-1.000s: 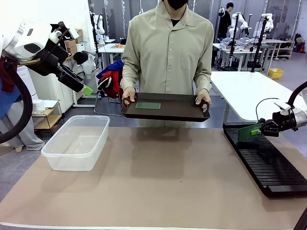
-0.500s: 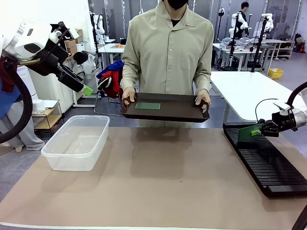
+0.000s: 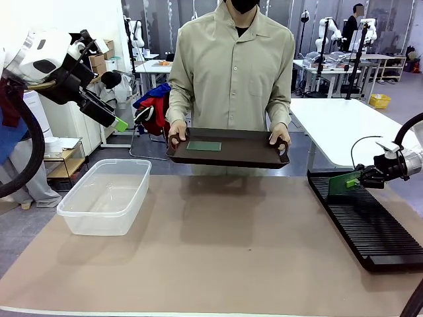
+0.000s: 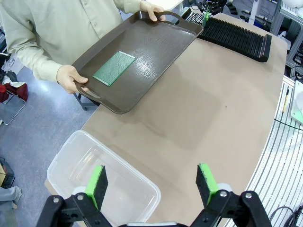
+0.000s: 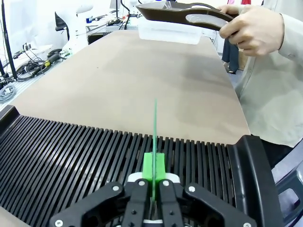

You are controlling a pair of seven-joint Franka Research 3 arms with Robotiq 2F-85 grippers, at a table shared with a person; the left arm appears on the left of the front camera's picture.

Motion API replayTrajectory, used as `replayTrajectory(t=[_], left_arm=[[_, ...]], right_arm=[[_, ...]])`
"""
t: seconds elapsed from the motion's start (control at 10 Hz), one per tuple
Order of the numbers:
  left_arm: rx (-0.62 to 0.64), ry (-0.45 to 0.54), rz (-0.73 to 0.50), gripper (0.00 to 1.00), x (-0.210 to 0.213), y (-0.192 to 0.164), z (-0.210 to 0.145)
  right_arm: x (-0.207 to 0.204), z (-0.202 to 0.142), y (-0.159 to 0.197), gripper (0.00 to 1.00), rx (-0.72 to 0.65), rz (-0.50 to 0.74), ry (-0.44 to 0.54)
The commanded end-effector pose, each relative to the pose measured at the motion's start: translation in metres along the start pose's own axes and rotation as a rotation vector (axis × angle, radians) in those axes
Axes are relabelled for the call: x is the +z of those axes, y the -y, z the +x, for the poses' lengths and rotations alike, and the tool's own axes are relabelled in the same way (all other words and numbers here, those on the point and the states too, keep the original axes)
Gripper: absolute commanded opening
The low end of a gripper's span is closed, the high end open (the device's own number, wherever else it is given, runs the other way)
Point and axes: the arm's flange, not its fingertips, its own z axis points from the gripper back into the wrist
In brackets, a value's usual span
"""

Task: Sort PCBs into racks and boxes based on the side picked up.
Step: If the short side of the Blank PCB is picked up, insert it into the PCB Rack ; if the long side is picked up, place it in the Organizing box.

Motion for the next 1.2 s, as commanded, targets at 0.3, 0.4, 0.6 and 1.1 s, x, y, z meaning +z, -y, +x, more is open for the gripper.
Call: replayTrajectory(t=[0.3, 0.4, 0.6, 1.1], left_arm=[[0.005, -0.002, -0.008, 1.00, 0.000, -0.002, -0.001], [0.005, -0.002, -0.008, 1.00, 0.000, -0.002, -0.001], [0.005, -0.002, -0.008, 1.00, 0.000, -0.002, -0.001], [0.005, -0.002, -0.008, 1.00, 0.000, -0.002, -0.001]], right_arm=[[-0.003, -0.022, 0.000, 0.42, -0.025, 0.076, -0.114], [-0.004, -0.021, 0.000, 0.56, -0.020, 0.078, -0.115], [-0.004, -0.018, -0.001, 0.76, -0.003, 0.085, -0.117], [0.002, 0.000, -0.005, 1.00, 0.047, 0.056, -0.123]])
